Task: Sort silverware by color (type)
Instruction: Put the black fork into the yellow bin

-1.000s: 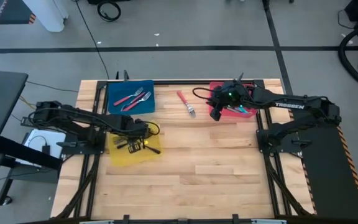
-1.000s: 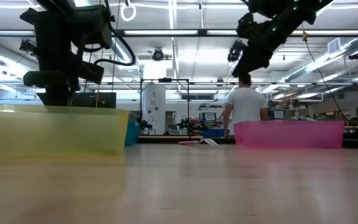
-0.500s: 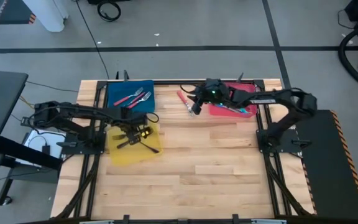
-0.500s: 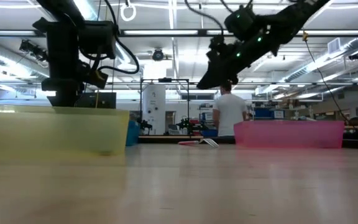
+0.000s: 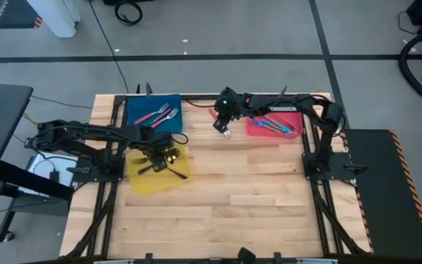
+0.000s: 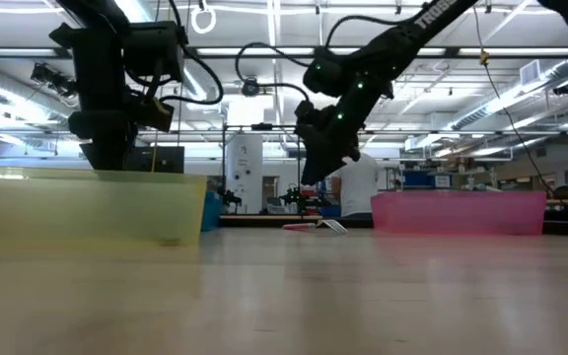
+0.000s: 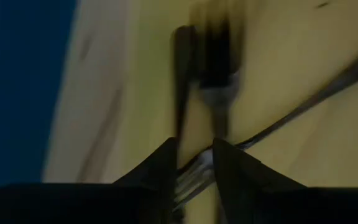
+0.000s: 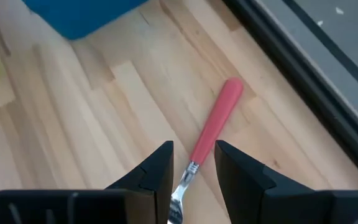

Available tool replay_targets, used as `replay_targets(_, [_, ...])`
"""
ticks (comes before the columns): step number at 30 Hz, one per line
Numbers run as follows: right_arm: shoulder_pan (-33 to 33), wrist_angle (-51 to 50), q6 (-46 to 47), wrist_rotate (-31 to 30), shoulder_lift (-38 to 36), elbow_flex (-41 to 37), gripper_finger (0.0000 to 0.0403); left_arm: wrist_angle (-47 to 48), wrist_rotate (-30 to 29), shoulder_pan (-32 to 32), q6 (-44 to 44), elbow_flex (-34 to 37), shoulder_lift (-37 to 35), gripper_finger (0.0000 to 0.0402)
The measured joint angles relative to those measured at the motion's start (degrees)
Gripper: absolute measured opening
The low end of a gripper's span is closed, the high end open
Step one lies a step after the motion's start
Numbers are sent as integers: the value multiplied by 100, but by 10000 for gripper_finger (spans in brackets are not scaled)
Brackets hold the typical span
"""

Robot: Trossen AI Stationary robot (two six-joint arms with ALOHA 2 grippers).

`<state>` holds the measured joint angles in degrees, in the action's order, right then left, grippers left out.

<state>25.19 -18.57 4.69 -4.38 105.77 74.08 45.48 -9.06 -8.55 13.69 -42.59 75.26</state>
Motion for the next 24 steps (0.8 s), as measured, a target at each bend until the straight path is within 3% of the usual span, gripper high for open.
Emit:
replay_targets(4, [83, 8, 110, 158, 224, 95, 126, -356, 508, 99, 60, -13, 5, 109])
replay_targets(11, [223, -33, 331, 290, 479, 84, 125, -438, 552, 149, 20, -305, 5, 109])
replay_targets(20, [229, 7, 117, 255, 427, 86, 126, -1523, 795, 295, 365, -294, 104, 109])
replay_targets(24, [261, 50, -14, 247, 427, 86, 126, -2156, 1208, 591, 521, -294, 340, 109])
